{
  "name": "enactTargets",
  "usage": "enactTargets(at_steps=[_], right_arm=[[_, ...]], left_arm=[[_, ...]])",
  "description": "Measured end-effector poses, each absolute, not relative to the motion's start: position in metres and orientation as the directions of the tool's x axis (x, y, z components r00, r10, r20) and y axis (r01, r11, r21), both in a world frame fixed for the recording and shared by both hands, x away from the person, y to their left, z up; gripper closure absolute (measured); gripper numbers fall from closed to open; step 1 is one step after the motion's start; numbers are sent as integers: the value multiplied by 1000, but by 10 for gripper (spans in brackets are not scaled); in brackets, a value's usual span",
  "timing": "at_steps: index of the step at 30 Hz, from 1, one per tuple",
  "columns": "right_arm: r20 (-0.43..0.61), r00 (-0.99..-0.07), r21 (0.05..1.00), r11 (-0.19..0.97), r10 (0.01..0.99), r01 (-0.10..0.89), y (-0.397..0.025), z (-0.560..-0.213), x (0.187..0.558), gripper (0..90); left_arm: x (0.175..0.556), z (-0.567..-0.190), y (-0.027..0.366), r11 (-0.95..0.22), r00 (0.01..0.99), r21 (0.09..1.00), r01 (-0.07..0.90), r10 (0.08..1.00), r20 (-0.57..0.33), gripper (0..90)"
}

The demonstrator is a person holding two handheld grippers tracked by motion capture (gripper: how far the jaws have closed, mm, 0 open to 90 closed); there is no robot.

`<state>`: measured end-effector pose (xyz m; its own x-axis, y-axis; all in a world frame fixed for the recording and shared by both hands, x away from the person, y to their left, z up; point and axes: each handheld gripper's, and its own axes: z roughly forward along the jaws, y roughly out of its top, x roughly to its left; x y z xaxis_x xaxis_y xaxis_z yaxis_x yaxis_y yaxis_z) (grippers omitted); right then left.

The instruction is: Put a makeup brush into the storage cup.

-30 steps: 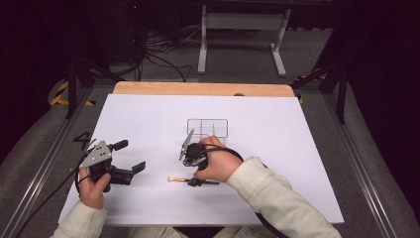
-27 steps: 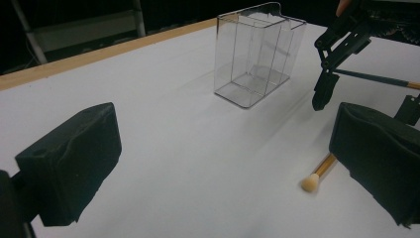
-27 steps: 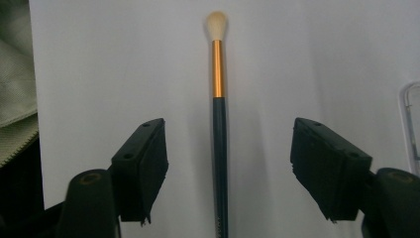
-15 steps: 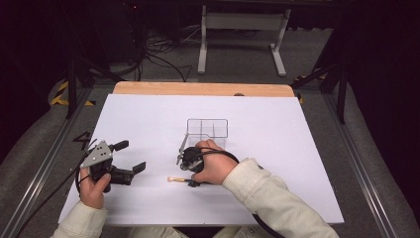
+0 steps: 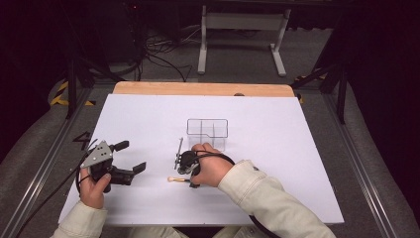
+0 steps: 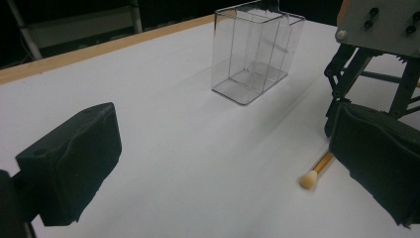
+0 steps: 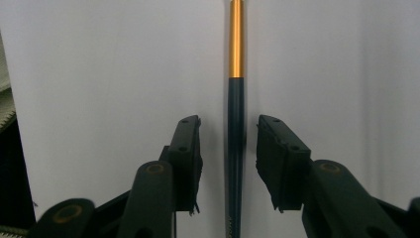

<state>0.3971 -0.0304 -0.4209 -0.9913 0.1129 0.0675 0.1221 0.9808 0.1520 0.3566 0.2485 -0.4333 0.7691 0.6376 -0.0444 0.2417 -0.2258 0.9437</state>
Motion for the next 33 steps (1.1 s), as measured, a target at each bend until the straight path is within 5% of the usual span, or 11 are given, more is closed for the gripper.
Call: enactTargets(at_steps=[16,33], right_arm=[[31,-995,91,991,95,98,-25,-423,395,811],[17,-994,73,991,112,113,-22,-423,393,830]], left_arm=[[357,-434,248,-228,768,943,242,639,-42,6],[357,-434,248,-232,770,942,244,637,-43,6]])
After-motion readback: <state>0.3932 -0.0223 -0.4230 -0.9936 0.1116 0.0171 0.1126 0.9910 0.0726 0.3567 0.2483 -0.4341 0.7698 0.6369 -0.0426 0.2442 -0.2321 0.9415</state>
